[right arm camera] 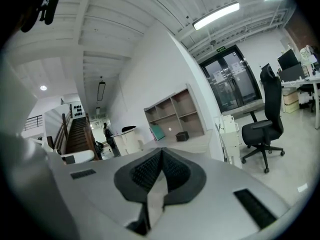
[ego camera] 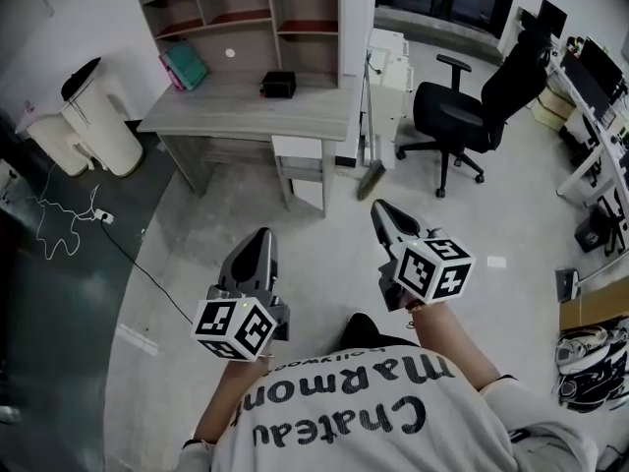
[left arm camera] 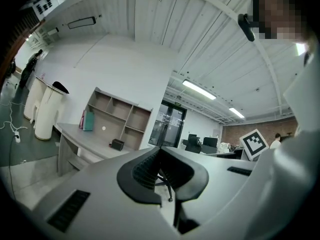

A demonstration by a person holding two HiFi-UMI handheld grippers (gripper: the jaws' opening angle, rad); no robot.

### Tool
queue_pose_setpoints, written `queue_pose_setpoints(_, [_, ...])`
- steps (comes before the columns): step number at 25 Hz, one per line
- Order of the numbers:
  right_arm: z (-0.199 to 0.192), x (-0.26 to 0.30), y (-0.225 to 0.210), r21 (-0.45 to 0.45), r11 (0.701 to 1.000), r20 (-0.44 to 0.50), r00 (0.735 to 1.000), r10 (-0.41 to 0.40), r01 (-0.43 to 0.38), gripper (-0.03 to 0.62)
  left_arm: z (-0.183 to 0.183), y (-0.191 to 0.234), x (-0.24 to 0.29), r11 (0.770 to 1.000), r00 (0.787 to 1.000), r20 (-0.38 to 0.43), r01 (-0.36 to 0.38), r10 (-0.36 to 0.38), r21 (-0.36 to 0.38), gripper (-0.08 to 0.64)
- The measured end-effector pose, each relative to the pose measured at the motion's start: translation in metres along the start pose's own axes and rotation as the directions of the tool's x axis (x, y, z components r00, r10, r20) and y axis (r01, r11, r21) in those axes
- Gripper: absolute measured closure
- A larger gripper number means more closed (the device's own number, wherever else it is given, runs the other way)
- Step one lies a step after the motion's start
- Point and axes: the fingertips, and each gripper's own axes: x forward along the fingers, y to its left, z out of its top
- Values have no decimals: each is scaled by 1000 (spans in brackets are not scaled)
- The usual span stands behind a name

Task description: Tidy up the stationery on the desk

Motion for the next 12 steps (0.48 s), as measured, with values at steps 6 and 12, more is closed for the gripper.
queue_pose_setpoints(6, [-1,35,-6,40,999,-35,999,23,-22,577,-10,30,22,998,998,-24,-60,60,-22,545])
queue_pose_setpoints(12, [-6,68,-23,54,998,-68,997,28,-25,577,-17,45,49,997,997,-37,-66,64,-39,545])
